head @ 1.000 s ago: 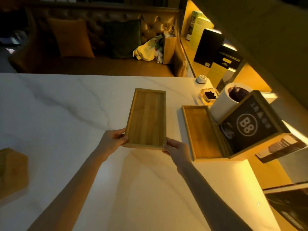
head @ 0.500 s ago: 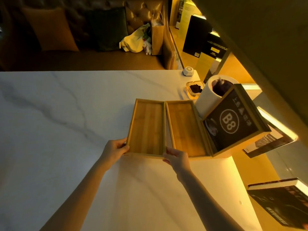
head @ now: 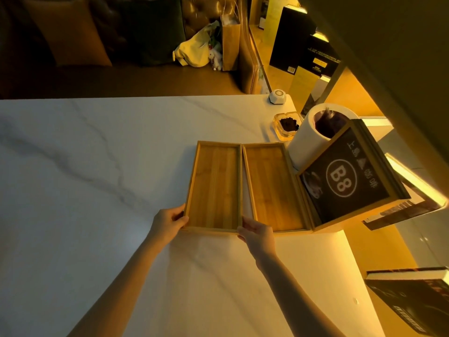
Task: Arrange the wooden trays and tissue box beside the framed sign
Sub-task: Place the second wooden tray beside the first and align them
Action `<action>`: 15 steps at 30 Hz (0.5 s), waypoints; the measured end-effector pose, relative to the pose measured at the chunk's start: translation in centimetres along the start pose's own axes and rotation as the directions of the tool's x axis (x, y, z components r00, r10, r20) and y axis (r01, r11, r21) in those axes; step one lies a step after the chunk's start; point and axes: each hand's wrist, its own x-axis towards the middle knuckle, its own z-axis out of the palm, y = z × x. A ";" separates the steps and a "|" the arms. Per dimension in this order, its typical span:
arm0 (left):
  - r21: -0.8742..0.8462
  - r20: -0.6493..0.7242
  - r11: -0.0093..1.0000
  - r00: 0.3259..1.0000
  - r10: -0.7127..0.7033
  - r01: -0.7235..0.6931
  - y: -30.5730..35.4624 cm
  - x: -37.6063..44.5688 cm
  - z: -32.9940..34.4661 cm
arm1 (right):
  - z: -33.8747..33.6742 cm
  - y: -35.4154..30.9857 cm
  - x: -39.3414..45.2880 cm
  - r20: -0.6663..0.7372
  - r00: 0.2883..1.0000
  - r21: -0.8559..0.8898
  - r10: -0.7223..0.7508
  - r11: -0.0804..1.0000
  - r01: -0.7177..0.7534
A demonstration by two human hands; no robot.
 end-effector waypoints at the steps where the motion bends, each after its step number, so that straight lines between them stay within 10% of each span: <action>1: 0.010 0.001 1.000 1.000 0.002 -0.002 -0.1 0.1 0.1 | 0.1 0.1 0.0 -0.008 1.000 -0.011 -0.007 1.000 0.007; 15: 0.206 -0.042 0.978 0.999 0.021 -0.012 -1.3 0.0 1.3 | 0.7 1.7 -0.3 -0.069 0.958 -0.382 -0.280 0.894 0.234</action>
